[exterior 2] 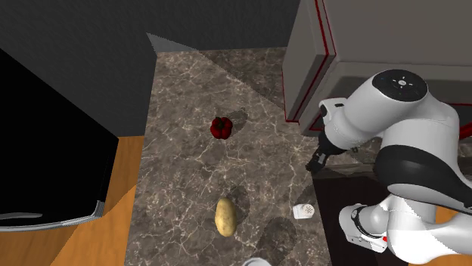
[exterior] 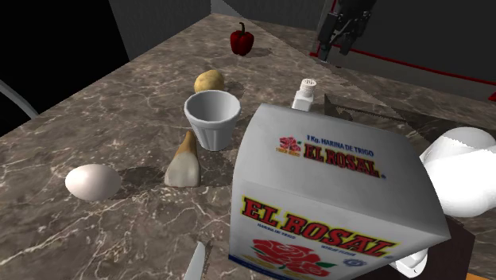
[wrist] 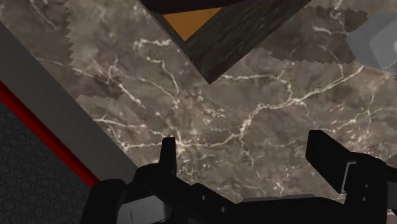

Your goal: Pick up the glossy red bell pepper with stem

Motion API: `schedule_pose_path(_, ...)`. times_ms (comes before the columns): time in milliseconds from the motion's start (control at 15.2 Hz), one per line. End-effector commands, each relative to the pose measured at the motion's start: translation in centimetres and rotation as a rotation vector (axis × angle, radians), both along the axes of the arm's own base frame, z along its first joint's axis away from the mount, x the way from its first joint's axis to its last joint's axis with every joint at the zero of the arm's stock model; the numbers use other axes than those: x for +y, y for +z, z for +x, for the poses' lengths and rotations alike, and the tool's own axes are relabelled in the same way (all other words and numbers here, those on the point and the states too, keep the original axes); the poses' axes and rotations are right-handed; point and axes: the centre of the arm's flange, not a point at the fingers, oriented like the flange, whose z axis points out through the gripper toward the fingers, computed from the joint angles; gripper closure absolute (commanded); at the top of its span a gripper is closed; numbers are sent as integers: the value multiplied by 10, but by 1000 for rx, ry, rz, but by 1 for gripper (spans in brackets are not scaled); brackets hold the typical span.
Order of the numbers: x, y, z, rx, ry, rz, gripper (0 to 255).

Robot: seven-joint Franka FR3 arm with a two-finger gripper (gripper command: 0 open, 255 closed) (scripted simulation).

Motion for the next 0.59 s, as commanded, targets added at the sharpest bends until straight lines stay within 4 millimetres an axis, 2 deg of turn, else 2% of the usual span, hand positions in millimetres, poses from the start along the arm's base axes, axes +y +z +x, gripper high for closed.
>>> schedule_pose_path(0, 0, -5, 31, -8, 13, -2, 0)
schedule_pose_path(528, 11, -11, 129, -52, 67, -15, 0)
